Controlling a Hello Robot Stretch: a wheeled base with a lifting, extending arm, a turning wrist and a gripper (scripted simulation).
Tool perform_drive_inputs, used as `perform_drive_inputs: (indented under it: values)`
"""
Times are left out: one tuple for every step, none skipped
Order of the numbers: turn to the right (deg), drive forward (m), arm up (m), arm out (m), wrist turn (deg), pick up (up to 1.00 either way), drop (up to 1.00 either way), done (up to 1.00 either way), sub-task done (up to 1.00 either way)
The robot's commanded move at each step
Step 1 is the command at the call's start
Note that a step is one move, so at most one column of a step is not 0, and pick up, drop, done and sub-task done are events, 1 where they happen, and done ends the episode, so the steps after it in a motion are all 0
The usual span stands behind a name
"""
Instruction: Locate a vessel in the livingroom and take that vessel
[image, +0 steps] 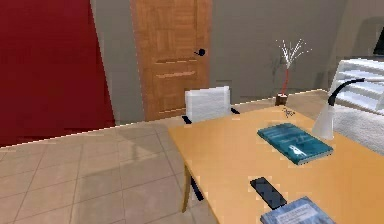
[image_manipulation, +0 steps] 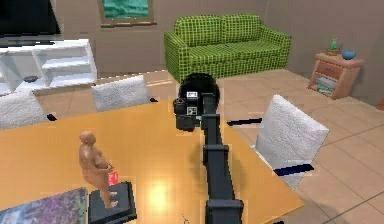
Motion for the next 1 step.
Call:
perform_drive_inputs:
  values:
    - [0.0, 0.00, 0.00, 0.00, 0.0, 0.00, 0.00, 1.00, 0.00]
